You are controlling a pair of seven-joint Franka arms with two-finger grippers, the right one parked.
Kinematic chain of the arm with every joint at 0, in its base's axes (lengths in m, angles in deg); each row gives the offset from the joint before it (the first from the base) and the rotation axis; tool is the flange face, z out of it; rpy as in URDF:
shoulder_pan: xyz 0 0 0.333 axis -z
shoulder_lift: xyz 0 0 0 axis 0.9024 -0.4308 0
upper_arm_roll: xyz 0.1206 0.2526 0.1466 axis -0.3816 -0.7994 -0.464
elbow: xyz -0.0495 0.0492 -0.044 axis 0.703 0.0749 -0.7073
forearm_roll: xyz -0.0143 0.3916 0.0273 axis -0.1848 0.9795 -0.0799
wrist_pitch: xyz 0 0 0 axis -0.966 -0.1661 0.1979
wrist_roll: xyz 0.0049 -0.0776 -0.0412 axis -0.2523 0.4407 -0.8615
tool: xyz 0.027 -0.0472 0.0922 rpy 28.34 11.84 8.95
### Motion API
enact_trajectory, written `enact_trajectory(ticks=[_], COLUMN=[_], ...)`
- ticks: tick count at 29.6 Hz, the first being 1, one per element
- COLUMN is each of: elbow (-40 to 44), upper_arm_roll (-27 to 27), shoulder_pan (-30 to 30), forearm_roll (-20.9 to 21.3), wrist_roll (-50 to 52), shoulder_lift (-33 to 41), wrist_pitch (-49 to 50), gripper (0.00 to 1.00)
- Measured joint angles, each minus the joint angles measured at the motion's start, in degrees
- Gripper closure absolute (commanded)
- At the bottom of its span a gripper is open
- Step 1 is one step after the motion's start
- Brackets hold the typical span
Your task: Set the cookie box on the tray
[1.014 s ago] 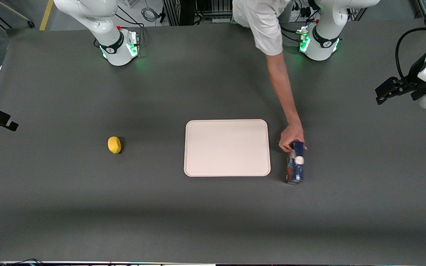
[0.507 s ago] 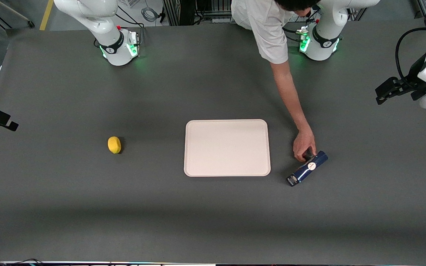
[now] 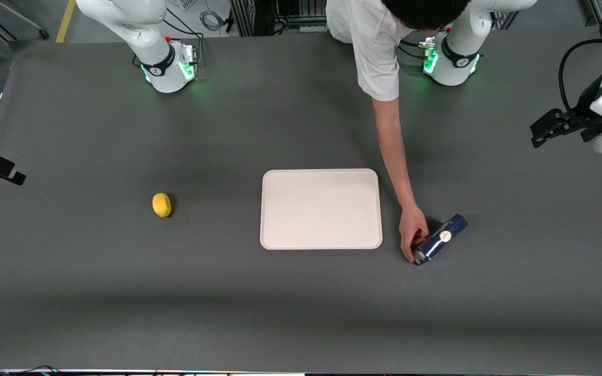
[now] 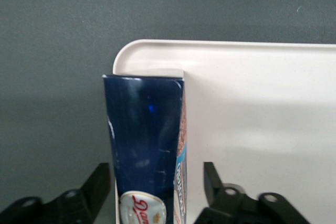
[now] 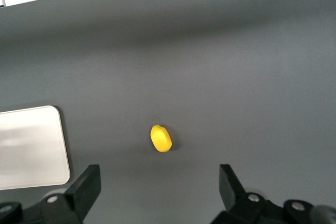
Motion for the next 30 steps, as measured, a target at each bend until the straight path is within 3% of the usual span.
enact_trajectory(ticks=[16,30], elbow=[0.0,0.56], upper_arm_roll=[0.04,0.79], shoulder_pan=[0.02,0.16], forearm_roll=[-2.23,-2.46], wrist_roll=[-2.32,-37.25], shoulder_lift=[-0.01,-2.84], wrist_pitch=[0.0,-0.95], gripper=[0.0,0.0])
